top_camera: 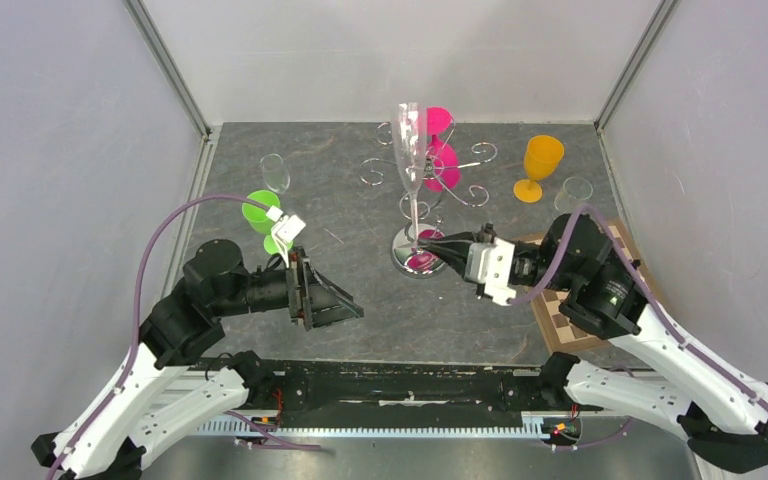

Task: Take the wine glass off the wine glass rack
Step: Place the wine glass at the center of the board.

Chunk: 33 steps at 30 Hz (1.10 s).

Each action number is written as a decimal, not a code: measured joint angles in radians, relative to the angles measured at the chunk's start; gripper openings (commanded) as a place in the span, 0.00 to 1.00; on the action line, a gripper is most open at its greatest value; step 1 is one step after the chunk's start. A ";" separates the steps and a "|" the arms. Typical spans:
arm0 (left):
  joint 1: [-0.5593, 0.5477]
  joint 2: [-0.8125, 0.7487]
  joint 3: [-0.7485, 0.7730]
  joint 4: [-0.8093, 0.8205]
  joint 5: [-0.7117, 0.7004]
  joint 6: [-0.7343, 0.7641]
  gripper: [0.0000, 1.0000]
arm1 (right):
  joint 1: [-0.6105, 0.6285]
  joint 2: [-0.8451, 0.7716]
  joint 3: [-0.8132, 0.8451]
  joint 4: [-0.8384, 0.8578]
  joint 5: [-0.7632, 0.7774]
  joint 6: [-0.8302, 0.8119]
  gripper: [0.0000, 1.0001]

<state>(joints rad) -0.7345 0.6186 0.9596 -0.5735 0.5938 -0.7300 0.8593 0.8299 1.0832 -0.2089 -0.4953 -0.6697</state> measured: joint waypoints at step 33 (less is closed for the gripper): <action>0.000 -0.176 0.019 -0.053 -0.253 -0.137 0.77 | 0.581 0.210 -0.100 0.307 0.393 -0.019 0.00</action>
<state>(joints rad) -0.7345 0.4423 0.9791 -0.6262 0.3412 -0.8673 1.4406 1.0397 0.9829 0.0982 -0.1024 -0.6891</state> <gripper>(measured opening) 0.773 0.008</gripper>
